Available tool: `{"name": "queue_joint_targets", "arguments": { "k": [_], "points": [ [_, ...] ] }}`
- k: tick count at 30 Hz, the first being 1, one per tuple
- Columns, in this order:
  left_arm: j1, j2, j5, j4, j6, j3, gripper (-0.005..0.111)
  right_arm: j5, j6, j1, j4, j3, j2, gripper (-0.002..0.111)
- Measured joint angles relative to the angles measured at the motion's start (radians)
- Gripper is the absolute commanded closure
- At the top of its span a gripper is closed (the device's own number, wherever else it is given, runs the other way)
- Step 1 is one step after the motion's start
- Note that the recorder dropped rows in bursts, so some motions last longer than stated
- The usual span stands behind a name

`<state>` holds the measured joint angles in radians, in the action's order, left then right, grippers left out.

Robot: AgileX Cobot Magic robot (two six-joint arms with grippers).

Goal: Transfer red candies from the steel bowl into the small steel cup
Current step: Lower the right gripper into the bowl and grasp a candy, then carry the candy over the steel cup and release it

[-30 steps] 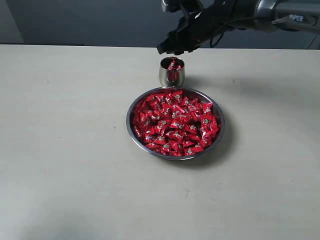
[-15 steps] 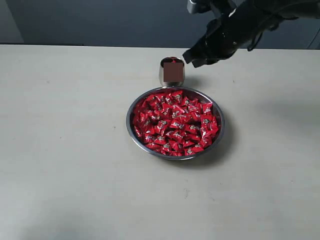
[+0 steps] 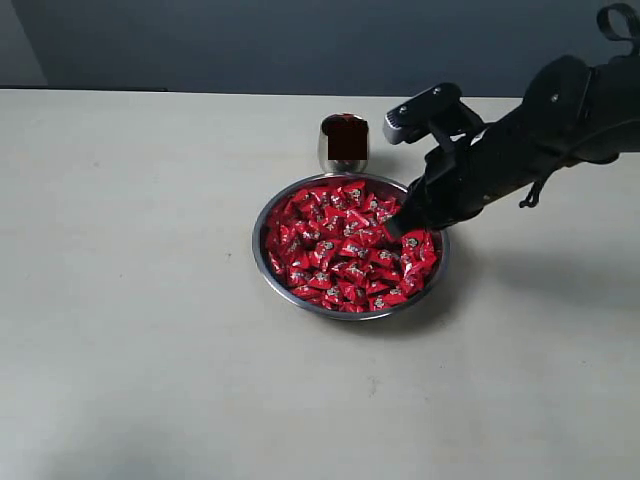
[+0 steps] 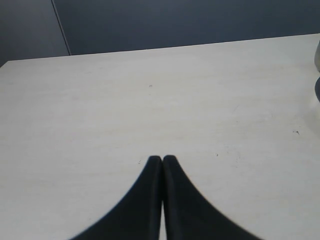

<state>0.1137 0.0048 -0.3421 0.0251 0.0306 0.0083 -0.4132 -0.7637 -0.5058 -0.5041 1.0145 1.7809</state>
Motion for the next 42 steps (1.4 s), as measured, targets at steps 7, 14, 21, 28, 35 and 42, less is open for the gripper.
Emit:
{"name": "queue_joint_targets", "arguments": {
  "k": [7, 14, 21, 28, 35, 42],
  "points": [
    [0.0, 0.0, 0.0, 0.0, 0.0, 0.0, 0.106, 0.035, -0.069, -0.012, -0.039, 0.0, 0.0, 0.065],
    [0.0, 0.0, 0.0, 0.0, 0.0, 0.0, 0.106, 0.032, -0.283, -0.03, -0.162, 0.0, 0.024, 0.064],
    [0.0, 0.0, 0.0, 0.0, 0.0, 0.0, 0.106, 0.001, -0.356, -0.087, -0.171, 0.036, 0.073, 0.064],
    [0.0, 0.0, 0.0, 0.0, 0.0, 0.0, 0.106, -0.004, -0.376, -0.096, -0.156, 0.083, 0.146, 0.064],
    [0.0, 0.0, 0.0, 0.0, 0.0, 0.0, 0.106, -0.004, -0.384, -0.096, -0.153, 0.124, 0.202, 0.064],
    [0.0, 0.0, 0.0, 0.0, 0.0, 0.0, 0.106, -0.004, -0.384, -0.096, -0.153, 0.143, 0.24, 0.076]
  ]
}}
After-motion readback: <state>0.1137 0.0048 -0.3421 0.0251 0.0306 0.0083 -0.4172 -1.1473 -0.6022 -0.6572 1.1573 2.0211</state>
